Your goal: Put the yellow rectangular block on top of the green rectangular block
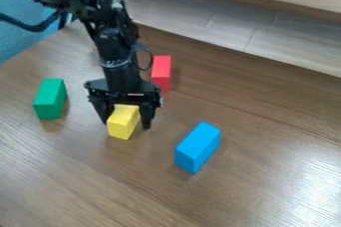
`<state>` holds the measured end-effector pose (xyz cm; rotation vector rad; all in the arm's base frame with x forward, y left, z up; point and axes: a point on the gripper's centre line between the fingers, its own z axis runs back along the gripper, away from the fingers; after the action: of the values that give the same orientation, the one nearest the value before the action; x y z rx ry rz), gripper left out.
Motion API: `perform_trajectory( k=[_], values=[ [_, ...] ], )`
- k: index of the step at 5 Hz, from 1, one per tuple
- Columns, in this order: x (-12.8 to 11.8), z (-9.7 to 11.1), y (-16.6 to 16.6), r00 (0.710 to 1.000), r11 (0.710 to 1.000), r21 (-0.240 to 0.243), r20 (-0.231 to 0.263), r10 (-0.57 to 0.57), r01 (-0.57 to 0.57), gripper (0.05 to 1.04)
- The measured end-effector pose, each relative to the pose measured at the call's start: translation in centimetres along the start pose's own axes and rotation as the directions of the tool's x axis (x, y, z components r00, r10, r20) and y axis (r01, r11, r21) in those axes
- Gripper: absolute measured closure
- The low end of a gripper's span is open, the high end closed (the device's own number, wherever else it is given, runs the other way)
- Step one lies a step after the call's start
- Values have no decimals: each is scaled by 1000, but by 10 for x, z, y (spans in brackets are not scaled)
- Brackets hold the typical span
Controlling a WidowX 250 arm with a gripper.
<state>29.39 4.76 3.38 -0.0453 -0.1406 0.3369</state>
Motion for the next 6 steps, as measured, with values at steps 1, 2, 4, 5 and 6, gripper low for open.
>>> perform_trajectory(
  k=[1, 2, 4, 5, 6],
  values=[
    [1, -8, 1, 1000, 1000, 16, -7, 23, -23, 386],
    [3, -8, 3, 1000, 1000, 5, 3, 28, -28, 477],
    [13, 28, 31, 989, 989, -15, 3, 149, -149, 477],
    [18, 41, 47, 980, 980, -3, -12, 197, -198, 477],
    [23, 52, 68, 966, 966, 2, -15, 259, -259, 477]
  ],
)
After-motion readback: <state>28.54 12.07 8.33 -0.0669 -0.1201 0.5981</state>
